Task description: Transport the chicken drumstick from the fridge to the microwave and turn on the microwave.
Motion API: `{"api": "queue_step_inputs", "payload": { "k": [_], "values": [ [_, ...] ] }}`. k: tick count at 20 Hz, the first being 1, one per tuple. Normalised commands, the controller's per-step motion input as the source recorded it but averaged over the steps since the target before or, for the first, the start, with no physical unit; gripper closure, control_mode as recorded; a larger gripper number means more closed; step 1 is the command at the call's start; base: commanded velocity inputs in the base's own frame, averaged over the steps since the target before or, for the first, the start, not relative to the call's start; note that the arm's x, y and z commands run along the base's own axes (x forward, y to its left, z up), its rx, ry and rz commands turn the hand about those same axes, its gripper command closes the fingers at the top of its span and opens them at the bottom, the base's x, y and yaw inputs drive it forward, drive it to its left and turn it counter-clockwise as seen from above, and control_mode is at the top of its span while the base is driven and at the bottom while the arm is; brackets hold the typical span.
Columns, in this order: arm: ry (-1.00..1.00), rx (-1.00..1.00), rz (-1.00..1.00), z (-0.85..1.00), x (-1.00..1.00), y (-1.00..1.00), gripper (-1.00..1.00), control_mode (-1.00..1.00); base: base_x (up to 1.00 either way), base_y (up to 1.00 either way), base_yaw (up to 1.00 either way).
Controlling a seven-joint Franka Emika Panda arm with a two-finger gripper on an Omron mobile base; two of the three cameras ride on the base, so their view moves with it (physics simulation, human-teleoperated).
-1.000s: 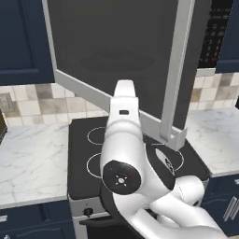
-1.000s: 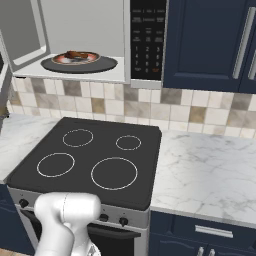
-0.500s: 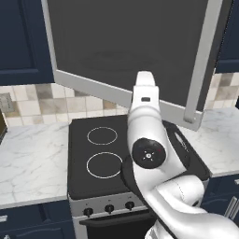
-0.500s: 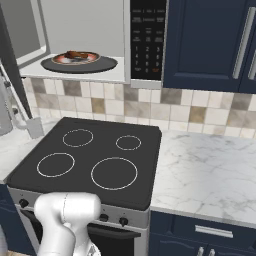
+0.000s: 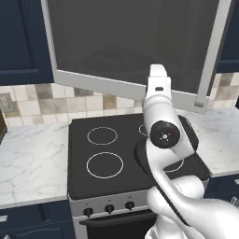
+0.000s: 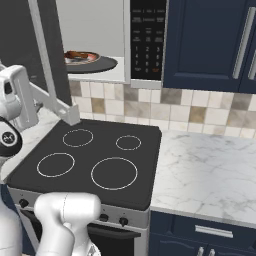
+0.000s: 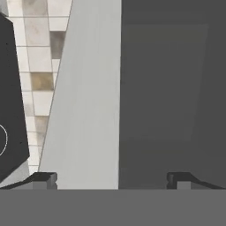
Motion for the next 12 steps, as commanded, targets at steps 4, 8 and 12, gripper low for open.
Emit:
{"api": "queue_step_inputs", "payload": {
  "k": [4, 8, 12],
  "values": [
    [0.01, 0.00, 0.00, 0.03, 0.54, -0.39, -1.00, -1.00, 0.00, 0.00, 0.00],
    [0.06, 0.00, 0.00, 0.00, 0.52, -0.29, -1.00, -1.00, 0.00, 0.00, 0.00],
    [0.06, 0.00, 0.00, 0.00, 0.52, -0.16, -1.00, -1.00, 0.00, 0.00, 0.00]
  ]
}}
